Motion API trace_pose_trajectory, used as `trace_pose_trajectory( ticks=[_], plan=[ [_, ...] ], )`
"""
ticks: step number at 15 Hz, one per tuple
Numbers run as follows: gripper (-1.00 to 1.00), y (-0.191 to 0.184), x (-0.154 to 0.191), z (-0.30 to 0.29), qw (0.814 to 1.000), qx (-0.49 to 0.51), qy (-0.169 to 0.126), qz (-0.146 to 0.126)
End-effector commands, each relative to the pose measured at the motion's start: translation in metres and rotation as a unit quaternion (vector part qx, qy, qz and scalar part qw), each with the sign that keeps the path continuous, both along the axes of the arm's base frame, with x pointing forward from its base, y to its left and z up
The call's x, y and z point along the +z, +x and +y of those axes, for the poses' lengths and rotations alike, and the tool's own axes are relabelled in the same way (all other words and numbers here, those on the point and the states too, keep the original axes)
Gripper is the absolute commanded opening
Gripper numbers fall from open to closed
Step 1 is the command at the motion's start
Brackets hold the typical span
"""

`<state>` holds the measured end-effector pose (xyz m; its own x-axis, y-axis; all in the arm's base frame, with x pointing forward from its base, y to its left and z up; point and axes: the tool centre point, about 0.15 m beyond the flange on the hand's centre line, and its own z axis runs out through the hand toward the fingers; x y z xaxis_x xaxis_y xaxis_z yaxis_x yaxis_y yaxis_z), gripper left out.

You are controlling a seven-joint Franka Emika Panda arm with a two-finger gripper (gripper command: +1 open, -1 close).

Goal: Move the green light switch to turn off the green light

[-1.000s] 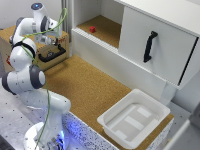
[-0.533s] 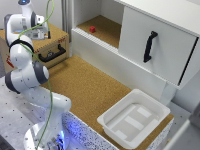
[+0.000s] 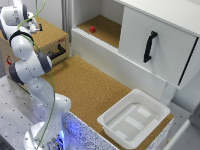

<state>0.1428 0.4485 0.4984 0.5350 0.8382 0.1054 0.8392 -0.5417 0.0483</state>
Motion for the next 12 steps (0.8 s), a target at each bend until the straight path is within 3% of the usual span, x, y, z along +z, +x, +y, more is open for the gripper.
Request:
trace_pose_trajectory(
  ticks=[1,6,9,12],
  plan=[
    [-1.00,-0.001,-0.022,-0.006,1.000,-0.023,-0.014,0.003],
    [-1.00,0.007,-0.054,-0.009,0.998,-0.050,-0.012,0.028],
    [-1.00,0.019,-0.068,-0.005,0.998,-0.063,-0.008,0.030],
    [-1.00,0.019,-0.054,-0.003,0.998,-0.061,-0.006,0.016]
  ],
)
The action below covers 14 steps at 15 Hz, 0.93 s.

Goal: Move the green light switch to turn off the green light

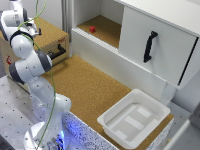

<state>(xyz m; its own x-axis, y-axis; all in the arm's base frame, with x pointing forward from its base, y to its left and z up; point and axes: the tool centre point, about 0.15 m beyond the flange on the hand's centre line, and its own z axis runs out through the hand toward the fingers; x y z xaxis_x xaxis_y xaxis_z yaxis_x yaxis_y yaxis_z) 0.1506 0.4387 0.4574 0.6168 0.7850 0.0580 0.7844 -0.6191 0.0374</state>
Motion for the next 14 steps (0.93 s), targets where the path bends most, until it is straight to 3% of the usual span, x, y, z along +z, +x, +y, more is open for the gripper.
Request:
trace_pose_trajectory(
  ticks=[1,4,5,7,14],
  plan=[
    [-1.00,0.010,0.005,0.003,1.000,-0.016,0.012,-0.017],
    [-1.00,0.007,0.052,-0.008,0.998,-0.026,-0.005,-0.051],
    [1.00,0.007,0.063,-0.012,0.998,-0.030,-0.014,-0.062],
    [1.00,0.012,0.066,-0.017,0.996,-0.048,-0.021,-0.077],
    [1.00,0.026,0.042,-0.030,0.993,-0.092,0.007,-0.068]
  ],
)
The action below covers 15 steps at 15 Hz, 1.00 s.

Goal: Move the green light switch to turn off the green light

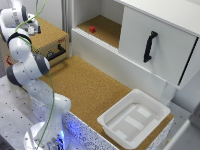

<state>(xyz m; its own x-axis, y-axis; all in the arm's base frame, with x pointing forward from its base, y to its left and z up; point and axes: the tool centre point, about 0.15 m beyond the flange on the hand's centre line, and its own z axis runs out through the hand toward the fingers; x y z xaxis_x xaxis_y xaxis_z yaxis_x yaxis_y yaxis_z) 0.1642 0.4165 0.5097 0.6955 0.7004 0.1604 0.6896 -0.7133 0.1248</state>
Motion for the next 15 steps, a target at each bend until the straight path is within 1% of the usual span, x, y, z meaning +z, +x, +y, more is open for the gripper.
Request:
trace_pose_trajectory(
  ticks=[1,4,8,9,10,11,12,13,15],
  plan=[
    [1.00,0.016,-0.013,-0.011,0.999,-0.033,0.001,-0.001],
    [1.00,0.024,-0.017,-0.024,0.999,-0.042,0.016,-0.006],
    [1.00,0.039,-0.018,-0.056,0.993,-0.103,0.064,-0.012],
    [1.00,0.046,-0.021,-0.067,0.988,-0.134,0.078,-0.014],
    [1.00,0.051,-0.026,-0.074,0.984,-0.156,0.082,-0.012],
    [1.00,0.056,-0.030,-0.082,0.980,-0.177,0.084,-0.018],
    [1.00,0.062,-0.036,-0.090,0.975,-0.198,0.102,-0.013],
    [1.00,0.068,-0.043,-0.098,0.968,-0.223,0.110,-0.014],
    [1.00,0.080,-0.059,-0.109,0.953,-0.268,0.138,-0.020]
  ],
)
